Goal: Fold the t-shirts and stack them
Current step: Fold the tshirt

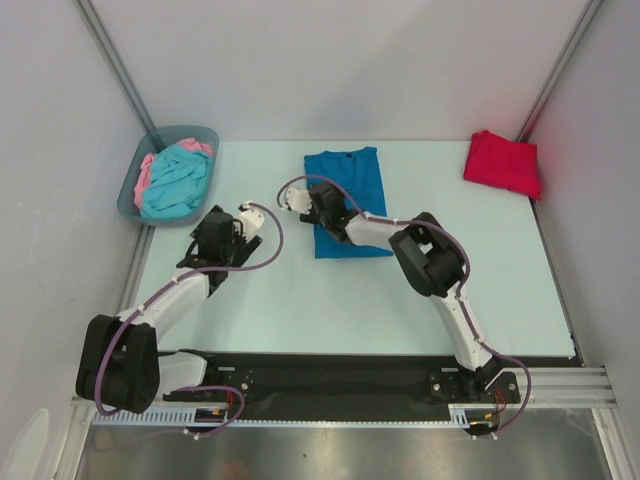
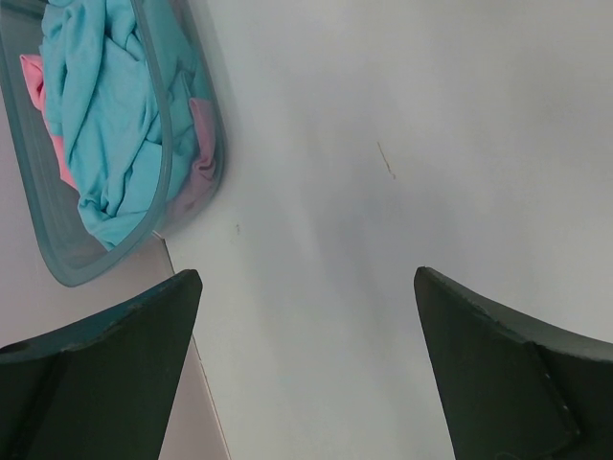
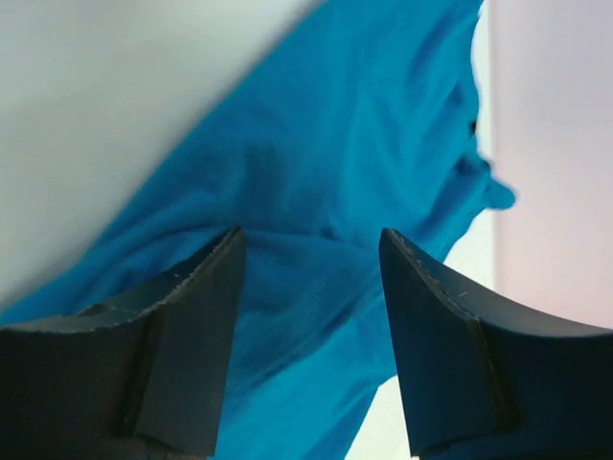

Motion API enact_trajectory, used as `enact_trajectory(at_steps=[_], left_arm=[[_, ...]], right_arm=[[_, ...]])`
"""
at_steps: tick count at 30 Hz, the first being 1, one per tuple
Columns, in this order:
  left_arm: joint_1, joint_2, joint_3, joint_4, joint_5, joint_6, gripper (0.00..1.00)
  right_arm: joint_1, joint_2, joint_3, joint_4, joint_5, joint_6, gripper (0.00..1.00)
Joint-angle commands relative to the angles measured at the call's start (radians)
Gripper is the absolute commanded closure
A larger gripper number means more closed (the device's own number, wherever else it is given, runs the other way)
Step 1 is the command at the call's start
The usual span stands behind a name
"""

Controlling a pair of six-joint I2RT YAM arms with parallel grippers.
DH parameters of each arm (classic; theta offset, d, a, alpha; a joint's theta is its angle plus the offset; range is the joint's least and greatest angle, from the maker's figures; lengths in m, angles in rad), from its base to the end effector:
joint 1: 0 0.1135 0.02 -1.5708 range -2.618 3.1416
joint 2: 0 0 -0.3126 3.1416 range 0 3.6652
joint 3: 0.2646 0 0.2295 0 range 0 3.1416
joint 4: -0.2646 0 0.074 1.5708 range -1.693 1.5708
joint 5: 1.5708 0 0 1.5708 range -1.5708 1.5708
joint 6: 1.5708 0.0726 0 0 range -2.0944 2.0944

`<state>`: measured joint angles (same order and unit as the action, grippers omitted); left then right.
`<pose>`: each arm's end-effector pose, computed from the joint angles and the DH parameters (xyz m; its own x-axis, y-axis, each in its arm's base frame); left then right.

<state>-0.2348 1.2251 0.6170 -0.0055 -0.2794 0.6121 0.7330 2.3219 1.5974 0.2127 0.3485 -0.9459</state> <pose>0.2456 -0.0382 0.2475 -0.4558 0.6769 -0.5779 0.3253 0.7311 0.5997 0.4350 0.3583 0.1705 0.1177 -0.9198 -0.3744 -0.5336 0.2594 -0.8049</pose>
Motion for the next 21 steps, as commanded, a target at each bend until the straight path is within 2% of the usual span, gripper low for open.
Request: enact_trajectory(at_steps=[1,8,21], left_arm=[[0.006,-0.004,0.0,0.018,0.014,0.006,0.0],[0.006,-0.003,0.0,0.016,0.014,0.006,0.0],[0.006,-0.01,0.001,0.015,0.014,0.005,0.0]], right_arm=[[-0.067,-0.087,0.11,-0.275,-0.155,0.193,0.36],[-0.067,-0.139,0.064,-0.237,-0.112,0.165,0.36],[-0.023,-0.259,-0.008,-0.363,-0.111,0.147,0.37]])
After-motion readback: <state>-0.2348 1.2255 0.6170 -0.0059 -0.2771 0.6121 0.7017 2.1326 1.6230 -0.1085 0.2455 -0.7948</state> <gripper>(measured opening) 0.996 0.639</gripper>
